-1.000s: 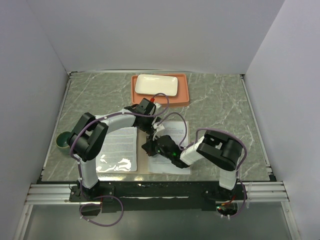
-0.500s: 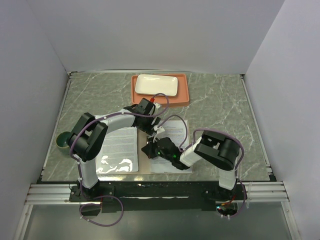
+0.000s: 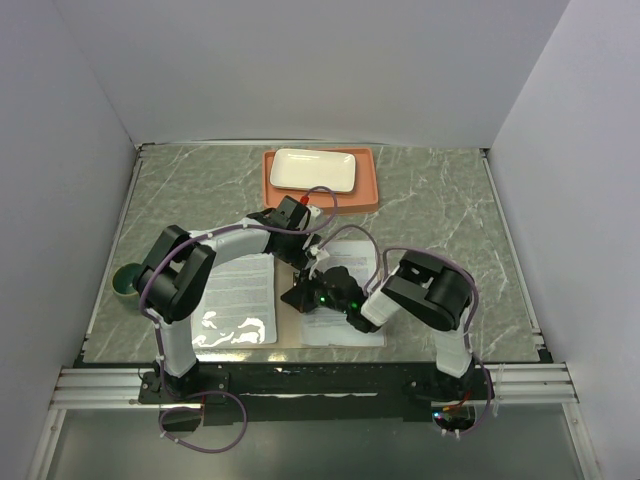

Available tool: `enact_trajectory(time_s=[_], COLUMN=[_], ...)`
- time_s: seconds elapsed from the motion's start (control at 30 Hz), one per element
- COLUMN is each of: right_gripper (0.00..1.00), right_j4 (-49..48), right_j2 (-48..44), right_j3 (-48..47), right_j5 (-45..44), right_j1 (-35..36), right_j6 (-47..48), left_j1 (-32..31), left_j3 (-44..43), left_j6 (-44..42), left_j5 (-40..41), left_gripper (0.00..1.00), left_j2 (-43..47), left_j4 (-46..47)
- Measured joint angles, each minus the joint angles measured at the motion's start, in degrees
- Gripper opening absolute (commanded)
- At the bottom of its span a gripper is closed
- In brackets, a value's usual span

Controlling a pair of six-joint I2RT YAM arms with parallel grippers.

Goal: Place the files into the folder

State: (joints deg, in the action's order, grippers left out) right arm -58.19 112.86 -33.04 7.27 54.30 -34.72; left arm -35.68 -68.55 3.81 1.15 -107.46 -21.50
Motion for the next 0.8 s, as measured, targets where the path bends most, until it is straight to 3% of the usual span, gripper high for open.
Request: enact_trajectory(time_s=[0.2, 0.5, 0.67, 0.8], right_gripper=[0.00, 0.00, 0.20, 0.30], right_j4=[-2.9, -4.0, -1.8, 9.9], right_j2=[2.2, 1.7, -2.2, -5.6], right_j3=[-0.6, -0.3, 1.4, -3.5], right_j5=[5.4, 6.6, 4.3, 2.2], right_j1=[-1.6, -1.7, -1.7, -1.8], right_j6=[-0.3, 1.0, 3.1, 8.2], left_j1=[0.0, 0.1, 0.5, 0.9], left_j3=[0.0, -0.2, -1.5, -5.4], left_j6=[0.0, 0.0, -0.2, -0.7], left_j5=[0.0, 0.0, -0.3, -1.7], left_gripper=[0.81, 0.83, 0.86, 0.88], left_j2=[0.0, 0.0, 0.0, 0.0], left_j4=[0.0, -0.4, -3.6, -9.4])
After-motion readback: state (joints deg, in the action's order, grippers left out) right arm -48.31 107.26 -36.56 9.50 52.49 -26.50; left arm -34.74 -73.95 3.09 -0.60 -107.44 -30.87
